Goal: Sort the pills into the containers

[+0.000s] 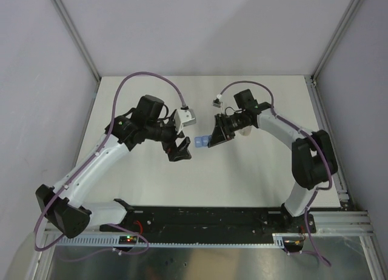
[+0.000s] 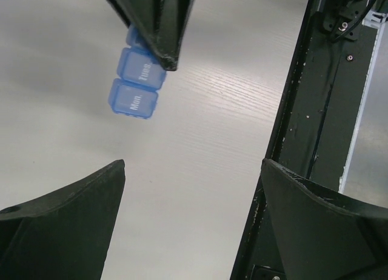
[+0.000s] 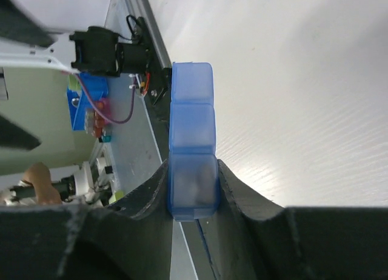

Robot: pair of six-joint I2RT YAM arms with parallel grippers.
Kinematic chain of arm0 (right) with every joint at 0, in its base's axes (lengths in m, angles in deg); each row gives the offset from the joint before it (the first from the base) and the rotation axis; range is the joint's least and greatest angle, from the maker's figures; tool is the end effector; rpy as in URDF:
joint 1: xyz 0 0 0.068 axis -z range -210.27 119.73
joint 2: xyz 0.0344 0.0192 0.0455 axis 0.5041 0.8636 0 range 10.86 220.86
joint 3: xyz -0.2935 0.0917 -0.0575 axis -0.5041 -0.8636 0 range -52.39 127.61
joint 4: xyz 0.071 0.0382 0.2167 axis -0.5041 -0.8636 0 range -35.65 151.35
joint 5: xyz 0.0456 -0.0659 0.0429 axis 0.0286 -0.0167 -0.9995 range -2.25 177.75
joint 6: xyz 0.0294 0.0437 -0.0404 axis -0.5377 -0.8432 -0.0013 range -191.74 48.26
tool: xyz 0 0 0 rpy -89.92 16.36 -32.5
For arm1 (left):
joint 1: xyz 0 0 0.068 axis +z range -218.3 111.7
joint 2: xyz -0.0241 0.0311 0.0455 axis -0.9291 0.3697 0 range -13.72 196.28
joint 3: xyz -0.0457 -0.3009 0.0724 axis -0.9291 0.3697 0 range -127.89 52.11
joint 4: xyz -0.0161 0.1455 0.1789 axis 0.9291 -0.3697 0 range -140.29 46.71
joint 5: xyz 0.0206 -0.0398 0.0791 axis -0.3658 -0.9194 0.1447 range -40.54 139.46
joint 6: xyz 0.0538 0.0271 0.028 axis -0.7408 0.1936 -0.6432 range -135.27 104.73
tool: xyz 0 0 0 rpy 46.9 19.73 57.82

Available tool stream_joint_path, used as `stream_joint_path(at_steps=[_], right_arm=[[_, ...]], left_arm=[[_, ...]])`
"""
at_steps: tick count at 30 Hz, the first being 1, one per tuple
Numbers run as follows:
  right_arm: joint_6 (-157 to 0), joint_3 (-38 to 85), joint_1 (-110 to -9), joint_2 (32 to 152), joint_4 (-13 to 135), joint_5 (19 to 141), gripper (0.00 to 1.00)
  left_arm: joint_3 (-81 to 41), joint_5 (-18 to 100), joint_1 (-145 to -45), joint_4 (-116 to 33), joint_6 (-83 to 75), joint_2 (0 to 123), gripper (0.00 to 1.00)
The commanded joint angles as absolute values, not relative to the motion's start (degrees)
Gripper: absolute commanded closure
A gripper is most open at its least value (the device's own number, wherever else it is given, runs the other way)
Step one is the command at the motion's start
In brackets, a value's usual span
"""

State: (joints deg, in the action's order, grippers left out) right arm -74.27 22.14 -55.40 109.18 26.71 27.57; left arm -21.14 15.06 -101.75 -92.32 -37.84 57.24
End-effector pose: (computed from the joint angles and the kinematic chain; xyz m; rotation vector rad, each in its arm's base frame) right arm 0.2840 0.1837 0.2993 -0.8708 2.3167 1.5392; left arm 0.1595 -0.1409 0.3848 1.3460 1.9218 -0.8052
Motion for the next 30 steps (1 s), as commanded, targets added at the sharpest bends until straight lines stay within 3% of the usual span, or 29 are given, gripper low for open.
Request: stream_joint_path(at_steps=[1, 30], right_arm=[[-80.38, 26.77, -55.32, 114.16, 33.13, 28.69, 1.00], [-89.15, 41.43, -55.67, 135.32, 35.69, 34.66, 1.00]], left_arm=[[-20.45, 16.83, -101.31, -91.54, -38.96, 54.86, 0.04], [-16.63, 18.20, -101.30, -91.62, -37.52, 51.84, 0.05]])
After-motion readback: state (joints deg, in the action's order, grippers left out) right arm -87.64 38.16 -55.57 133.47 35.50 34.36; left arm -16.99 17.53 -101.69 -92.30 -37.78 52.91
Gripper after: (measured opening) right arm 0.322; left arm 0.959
